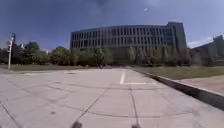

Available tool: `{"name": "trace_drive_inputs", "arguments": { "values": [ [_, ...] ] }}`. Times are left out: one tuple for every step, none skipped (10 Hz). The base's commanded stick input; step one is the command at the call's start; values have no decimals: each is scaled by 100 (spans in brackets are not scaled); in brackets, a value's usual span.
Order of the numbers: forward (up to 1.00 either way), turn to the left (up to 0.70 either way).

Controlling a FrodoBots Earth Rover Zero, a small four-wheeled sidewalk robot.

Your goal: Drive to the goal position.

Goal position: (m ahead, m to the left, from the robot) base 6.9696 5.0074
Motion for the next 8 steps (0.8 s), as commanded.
{"name": "trace_drive_inputs", "arguments": {
  "values": [
    [85, 3],
    [85, 3],
    [85, 3],
    [85, 3],
    [85, 3],
    [85, 3],
    [85, 3],
    [85, 3]
  ]
}}
